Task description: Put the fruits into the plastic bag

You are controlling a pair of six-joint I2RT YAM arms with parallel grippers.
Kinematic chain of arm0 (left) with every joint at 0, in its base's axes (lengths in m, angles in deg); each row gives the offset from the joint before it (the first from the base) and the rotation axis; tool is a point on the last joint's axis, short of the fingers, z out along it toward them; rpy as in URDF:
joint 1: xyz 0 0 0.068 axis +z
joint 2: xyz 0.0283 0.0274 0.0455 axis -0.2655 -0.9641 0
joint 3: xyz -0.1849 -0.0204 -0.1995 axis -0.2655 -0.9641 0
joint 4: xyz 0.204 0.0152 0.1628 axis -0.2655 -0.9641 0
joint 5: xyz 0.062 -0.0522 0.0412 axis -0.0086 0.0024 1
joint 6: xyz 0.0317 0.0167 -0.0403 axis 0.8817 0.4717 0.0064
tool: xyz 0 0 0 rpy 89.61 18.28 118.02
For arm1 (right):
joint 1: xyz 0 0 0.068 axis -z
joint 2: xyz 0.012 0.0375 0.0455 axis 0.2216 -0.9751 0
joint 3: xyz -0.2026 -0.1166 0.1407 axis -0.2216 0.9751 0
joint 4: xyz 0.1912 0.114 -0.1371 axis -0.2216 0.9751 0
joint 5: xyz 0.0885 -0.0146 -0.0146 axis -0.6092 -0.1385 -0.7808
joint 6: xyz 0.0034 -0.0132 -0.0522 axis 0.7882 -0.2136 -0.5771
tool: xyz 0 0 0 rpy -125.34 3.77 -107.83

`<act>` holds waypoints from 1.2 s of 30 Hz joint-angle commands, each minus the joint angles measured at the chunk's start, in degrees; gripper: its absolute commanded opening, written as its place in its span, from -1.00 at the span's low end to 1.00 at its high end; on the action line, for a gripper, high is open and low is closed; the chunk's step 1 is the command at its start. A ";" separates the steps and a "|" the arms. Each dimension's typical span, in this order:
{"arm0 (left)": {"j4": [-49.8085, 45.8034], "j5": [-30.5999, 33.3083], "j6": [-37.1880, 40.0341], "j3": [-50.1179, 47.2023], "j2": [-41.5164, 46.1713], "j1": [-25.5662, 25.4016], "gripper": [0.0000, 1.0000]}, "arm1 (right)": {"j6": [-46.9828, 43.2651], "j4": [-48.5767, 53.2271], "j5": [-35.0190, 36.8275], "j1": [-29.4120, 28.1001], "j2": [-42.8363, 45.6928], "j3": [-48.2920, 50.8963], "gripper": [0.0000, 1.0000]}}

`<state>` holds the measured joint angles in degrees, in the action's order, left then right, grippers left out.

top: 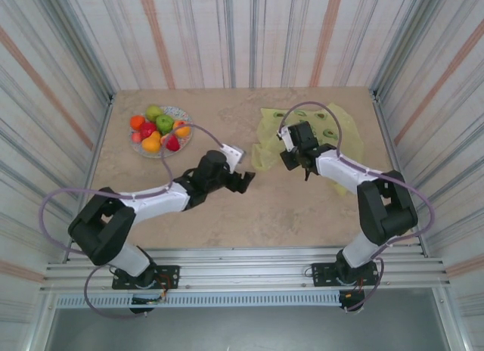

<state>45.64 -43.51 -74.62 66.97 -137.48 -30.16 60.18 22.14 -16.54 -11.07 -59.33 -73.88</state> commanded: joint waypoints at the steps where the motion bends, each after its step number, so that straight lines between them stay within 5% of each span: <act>1: 7.78 1.41 13.12 2.30 -1.88 -3.04 0.97 | 6.63 8.75 -5.51 0.23 2.83 -2.34 -1.00; 10: 9.03 8.91 13.10 7.87 -7.90 -3.75 0.83 | 15.29 12.88 -15.90 0.32 6.12 -5.39 -1.00; 17: 6.10 8.72 12.15 10.39 -9.16 -2.84 0.04 | 14.83 13.98 -17.40 0.33 8.92 -6.77 -1.00; 21: 1.29 2.27 5.63 10.65 -4.22 -0.63 -0.47 | 9.07 14.61 -13.14 -0.99 10.70 -6.02 -1.00; 23: -3.69 -3.73 0.33 11.91 -1.02 1.60 -0.75 | 5.24 13.21 -8.59 -2.30 12.66 -4.38 -0.84; 28: -11.36 -19.21 -9.82 13.82 3.48 7.55 -0.96 | -0.88 5.66 -2.80 -4.70 19.74 1.80 -0.10; 36: -13.55 -27.57 -16.43 13.86 6.42 11.55 -1.00 | -6.37 -1.57 3.00 -9.93 25.85 9.55 0.30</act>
<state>34.73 -65.08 -86.81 80.19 -132.73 -19.15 57.58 24.24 -17.83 -19.66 -34.48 -66.19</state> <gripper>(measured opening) 0.049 0.648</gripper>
